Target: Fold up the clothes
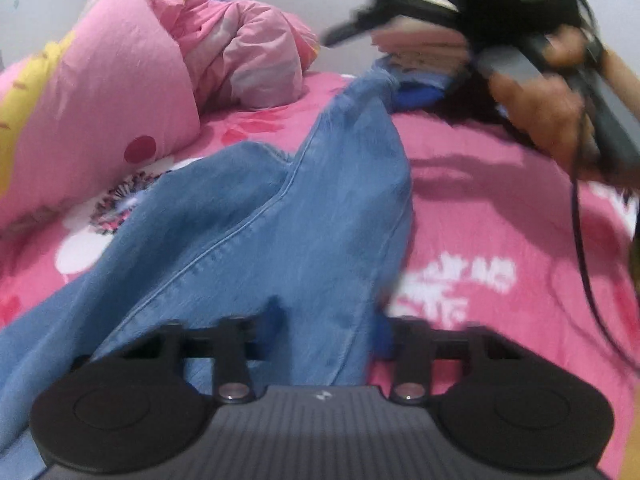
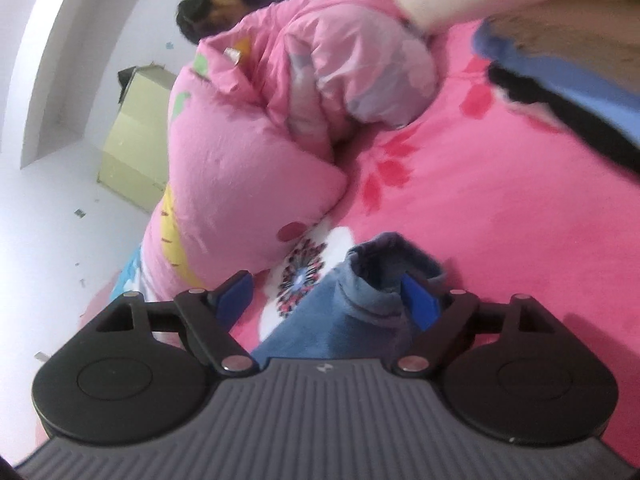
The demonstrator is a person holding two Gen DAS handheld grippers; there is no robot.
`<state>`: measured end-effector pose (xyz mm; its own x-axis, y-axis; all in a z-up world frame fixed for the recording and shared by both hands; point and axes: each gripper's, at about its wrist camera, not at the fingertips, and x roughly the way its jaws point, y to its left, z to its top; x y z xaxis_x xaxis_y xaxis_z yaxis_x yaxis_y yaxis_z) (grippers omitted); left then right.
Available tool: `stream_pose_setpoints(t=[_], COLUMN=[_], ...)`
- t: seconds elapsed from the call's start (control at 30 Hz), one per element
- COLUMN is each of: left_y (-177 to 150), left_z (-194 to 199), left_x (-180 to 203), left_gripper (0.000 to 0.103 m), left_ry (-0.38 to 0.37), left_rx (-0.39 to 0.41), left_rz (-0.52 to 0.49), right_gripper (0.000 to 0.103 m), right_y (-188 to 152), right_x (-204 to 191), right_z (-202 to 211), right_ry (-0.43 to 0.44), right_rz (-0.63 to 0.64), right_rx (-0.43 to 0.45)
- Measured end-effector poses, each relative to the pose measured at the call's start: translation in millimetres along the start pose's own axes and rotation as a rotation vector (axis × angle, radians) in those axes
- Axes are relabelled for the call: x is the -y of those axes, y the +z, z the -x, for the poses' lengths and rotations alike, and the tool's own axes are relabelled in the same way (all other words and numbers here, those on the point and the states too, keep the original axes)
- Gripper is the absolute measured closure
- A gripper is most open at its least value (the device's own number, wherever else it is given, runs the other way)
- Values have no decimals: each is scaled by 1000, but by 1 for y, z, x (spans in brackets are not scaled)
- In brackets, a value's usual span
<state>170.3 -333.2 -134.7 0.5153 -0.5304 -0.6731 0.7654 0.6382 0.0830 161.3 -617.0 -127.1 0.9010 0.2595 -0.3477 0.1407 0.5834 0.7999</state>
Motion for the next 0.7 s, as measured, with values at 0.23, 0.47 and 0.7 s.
stream_pose_setpoints(t=[0.23, 0.47, 0.7], left_y=[-2, -17, -22], left_z=[-14, -27, -35], left_x=[-91, -128, -137], left_gripper=[91, 90, 91], left_ry=[-324, -447, -487], left_rx=[-57, -68, -73], left_rz=[615, 851, 899], right_gripper=[18, 18, 33], right_y=[-25, -51, -41], right_x=[20, 27, 31], right_z=[29, 17, -13], right_ry=[-5, -15, -46], right_rz=[-126, -224, -200], right_rx=[-1, -71, -28])
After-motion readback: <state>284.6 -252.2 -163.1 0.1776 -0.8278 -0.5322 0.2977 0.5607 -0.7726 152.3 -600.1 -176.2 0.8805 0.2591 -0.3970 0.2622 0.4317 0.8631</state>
